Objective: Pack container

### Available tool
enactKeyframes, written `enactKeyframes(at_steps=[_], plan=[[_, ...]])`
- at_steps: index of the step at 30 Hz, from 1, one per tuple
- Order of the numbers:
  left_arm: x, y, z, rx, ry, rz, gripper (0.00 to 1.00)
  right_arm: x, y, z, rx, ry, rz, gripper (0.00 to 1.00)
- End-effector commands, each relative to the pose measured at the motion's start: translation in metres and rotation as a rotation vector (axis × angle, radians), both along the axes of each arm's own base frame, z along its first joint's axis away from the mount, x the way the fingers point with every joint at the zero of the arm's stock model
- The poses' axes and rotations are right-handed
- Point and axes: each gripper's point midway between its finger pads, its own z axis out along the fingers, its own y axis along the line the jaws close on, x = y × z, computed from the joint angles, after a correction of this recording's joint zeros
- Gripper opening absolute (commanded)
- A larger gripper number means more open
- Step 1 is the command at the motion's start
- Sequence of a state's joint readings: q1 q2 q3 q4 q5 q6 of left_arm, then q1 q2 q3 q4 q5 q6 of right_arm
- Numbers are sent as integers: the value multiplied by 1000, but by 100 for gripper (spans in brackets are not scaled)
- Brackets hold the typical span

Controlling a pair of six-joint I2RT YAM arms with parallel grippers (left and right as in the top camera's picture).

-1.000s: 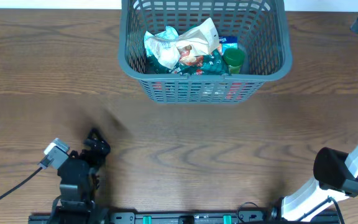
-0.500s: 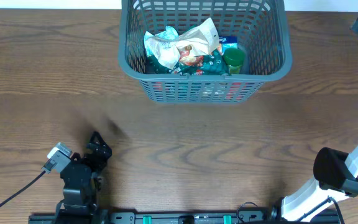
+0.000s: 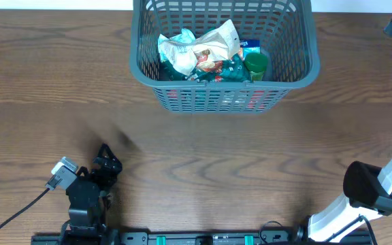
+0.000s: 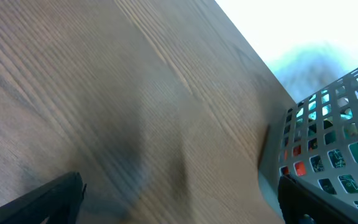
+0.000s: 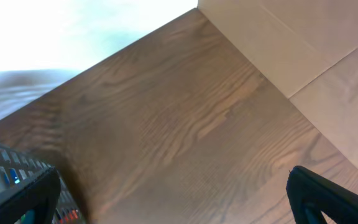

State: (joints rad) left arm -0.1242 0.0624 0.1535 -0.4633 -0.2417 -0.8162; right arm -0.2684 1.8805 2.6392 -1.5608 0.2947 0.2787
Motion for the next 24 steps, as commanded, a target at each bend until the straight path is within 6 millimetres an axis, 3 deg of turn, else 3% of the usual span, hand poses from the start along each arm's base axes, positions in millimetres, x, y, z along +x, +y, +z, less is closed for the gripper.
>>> enactKeyframes(at_steps=[1, 10, 24], plan=[[0, 1, -7, -9, 7, 10, 99, -1, -3, -2, 6, 2, -17, 99], [-2, 8, -6, 47, 14, 31, 99, -1, -3, -2, 6, 2, -17, 99], [-2, 12, -6, 836, 207, -329, 99, -1, -3, -2, 6, 2, -17, 99]])
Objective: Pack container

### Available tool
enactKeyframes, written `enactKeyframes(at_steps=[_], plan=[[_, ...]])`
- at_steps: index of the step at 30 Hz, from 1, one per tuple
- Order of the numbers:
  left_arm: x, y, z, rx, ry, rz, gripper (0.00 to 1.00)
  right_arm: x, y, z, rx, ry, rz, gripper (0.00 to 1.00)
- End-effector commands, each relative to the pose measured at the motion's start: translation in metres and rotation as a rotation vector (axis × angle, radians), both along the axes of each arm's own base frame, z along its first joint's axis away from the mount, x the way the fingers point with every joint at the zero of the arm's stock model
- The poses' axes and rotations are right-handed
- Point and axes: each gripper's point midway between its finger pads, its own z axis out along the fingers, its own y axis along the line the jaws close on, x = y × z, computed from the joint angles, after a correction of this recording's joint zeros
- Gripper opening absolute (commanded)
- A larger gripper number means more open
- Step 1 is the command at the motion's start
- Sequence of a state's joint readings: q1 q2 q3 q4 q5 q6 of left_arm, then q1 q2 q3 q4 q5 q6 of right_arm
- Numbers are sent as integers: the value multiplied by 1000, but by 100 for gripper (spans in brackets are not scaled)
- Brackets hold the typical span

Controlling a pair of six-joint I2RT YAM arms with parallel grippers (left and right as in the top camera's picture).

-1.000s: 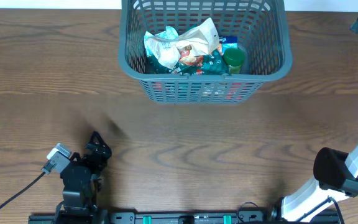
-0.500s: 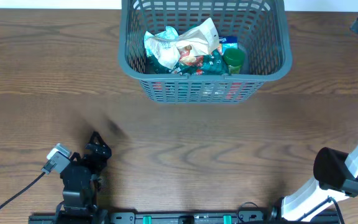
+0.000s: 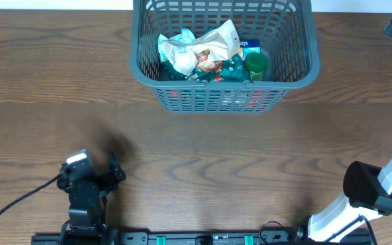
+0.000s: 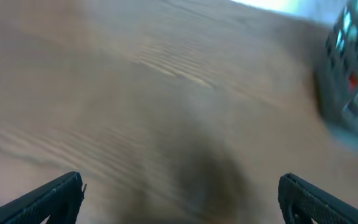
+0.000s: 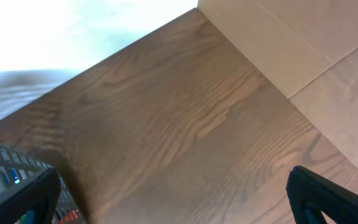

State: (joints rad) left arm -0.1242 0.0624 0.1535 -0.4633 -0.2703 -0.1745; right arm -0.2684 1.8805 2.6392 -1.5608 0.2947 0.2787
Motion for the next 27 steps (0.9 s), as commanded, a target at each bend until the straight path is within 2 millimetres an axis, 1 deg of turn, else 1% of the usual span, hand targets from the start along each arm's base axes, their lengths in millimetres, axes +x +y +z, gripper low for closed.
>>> enactKeyframes(at_steps=[1, 4, 7, 27], plan=[[-2, 10, -6, 294, 81, -79, 98, -1, -3, -2, 7, 2, -17, 99], [-3, 13, -6, 350, 98, -88, 98, -1, -3, -2, 7, 2, -17, 99], [-3, 13, -6, 364, 103, -92, 99, -1, -3, -2, 7, 2, -17, 99], [-3, 13, -6, 364, 102, -92, 99, -1, -3, -2, 7, 2, -17, 99]])
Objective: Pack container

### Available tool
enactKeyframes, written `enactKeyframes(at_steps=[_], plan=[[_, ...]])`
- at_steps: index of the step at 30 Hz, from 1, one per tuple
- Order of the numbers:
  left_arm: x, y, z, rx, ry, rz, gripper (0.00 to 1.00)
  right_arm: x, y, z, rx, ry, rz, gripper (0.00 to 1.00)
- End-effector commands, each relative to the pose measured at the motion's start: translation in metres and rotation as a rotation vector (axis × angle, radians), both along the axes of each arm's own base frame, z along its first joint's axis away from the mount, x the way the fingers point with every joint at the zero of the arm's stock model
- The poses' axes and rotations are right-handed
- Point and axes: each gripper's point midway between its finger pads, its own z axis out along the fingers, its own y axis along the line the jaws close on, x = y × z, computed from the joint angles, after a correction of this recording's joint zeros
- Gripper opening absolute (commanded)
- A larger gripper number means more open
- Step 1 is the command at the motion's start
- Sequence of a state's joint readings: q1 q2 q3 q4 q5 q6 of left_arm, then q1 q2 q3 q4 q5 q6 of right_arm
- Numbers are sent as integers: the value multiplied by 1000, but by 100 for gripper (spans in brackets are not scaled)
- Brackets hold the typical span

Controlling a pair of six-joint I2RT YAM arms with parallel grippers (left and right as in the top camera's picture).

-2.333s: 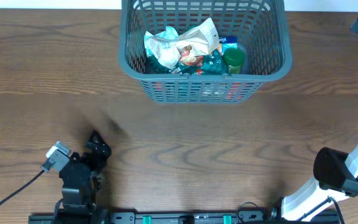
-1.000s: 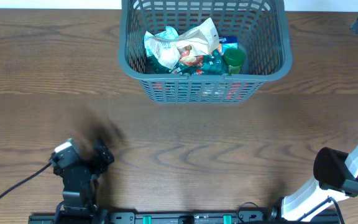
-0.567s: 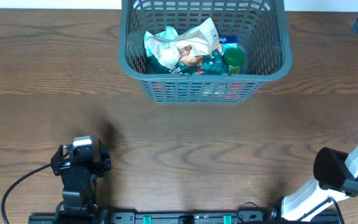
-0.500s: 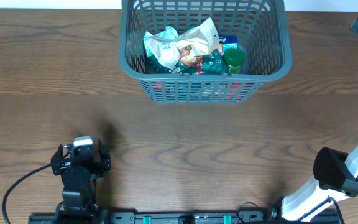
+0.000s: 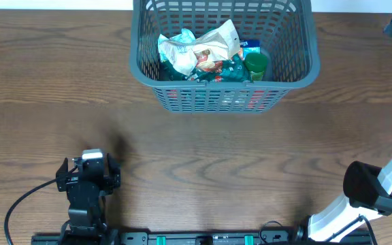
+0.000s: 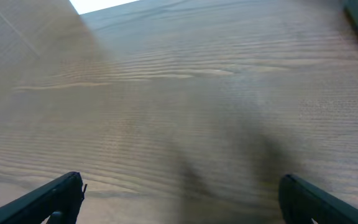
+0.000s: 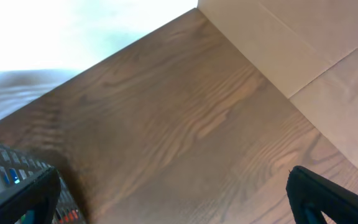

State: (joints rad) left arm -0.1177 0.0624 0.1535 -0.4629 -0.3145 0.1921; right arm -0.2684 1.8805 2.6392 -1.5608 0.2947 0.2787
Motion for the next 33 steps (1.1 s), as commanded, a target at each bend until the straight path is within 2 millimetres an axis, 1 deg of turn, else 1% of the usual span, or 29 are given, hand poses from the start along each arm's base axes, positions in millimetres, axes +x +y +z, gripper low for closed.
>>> enactKeyframes(at_steps=[1, 25, 33], plan=[[-1, 4, -7, 25, 15, 16, 99, -1, -3, -2, 6, 2, -17, 99], [-1, 4, -7, 25, 14, 16, 98, -1, -3, -2, 7, 2, -17, 99], [-1, 4, -7, 24, 15, 16, 99, 5, -3, -10, 12, 22, -14, 99]])
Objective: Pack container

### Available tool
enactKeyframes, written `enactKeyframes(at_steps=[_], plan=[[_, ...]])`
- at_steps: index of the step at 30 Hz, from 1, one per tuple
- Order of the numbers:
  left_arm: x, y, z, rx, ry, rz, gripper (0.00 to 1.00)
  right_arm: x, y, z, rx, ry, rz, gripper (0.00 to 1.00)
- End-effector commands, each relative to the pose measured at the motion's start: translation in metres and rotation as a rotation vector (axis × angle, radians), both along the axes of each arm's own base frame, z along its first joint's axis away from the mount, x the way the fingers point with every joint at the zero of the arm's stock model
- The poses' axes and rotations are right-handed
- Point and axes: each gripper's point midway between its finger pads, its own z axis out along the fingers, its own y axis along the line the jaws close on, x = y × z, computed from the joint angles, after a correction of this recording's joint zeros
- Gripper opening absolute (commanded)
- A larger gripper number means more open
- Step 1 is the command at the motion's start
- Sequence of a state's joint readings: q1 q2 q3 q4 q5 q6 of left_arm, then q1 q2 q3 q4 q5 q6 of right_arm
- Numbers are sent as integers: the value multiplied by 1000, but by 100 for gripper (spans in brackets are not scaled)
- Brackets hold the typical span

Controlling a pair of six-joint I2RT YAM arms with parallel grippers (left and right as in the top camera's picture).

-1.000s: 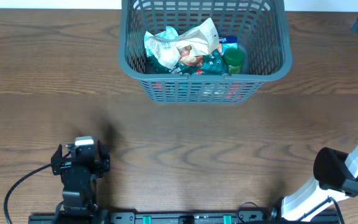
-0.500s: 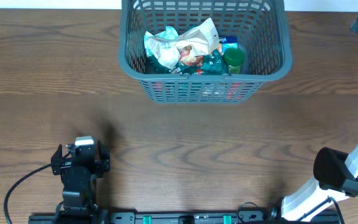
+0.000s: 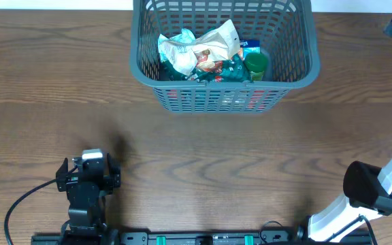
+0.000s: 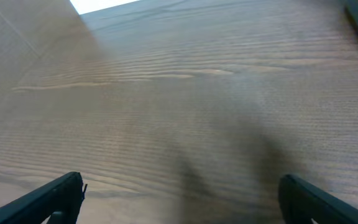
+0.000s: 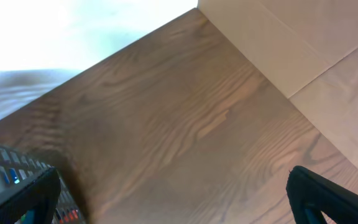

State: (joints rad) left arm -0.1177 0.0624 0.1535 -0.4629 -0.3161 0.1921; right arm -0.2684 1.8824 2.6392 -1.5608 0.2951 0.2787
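Note:
A grey mesh basket (image 3: 223,95) stands at the table's far middle. It holds white crinkled bags (image 3: 196,44), teal packets (image 3: 226,71) and a green-topped can (image 3: 255,64). My left gripper (image 3: 87,178) sits low at the front left, far from the basket. It is open and empty (image 4: 179,202), its dark fingertips (image 4: 55,194) at the frame's bottom corners over bare wood. My right gripper (image 5: 173,196) is also open and empty, with a corner of the basket (image 5: 5,177) at its lower left.
The brown wooden table (image 3: 203,150) spreads between the basket and the arms. The right arm's white and black links (image 3: 369,190) rise at the front right. A black rail (image 3: 203,238) runs along the front edge. The table's right edge and the floor beyond (image 5: 303,56) show in the right wrist view.
At first my left arm was angled toward the basket, whose side showed in its wrist view. It then had turned left, and by the last earlier moment it sat square at the front left, where it stays. The right arm has not moved.

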Motion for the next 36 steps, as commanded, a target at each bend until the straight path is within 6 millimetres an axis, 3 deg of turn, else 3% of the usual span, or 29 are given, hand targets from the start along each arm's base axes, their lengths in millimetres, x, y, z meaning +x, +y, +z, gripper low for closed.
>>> enactKeyframes(at_steps=[1, 8, 15, 20, 27, 32, 36], plan=[[-1, 4, -7, 24, 15, 15, 98, 5, -2, -9, 12, 21, -11, 99], [-1, 4, -7, 24, 15, 15, 98, 24, 20, -26, 13, 68, 51, 99], [-1, 4, -7, 24, 15, 15, 99, 53, 73, -40, 0, 99, 187, 99], [-1, 4, -7, 24, 15, 15, 98, 77, 115, -27, -34, 18, 303, 99], [-1, 4, -7, 24, 15, 15, 99, 101, 178, -6, -151, -54, 593, 99], [-1, 4, -7, 24, 15, 15, 99, 107, 205, 2, -180, -91, 744, 99], [-1, 4, -7, 24, 15, 15, 99, 109, 212, 5, -176, -112, 794, 99]])
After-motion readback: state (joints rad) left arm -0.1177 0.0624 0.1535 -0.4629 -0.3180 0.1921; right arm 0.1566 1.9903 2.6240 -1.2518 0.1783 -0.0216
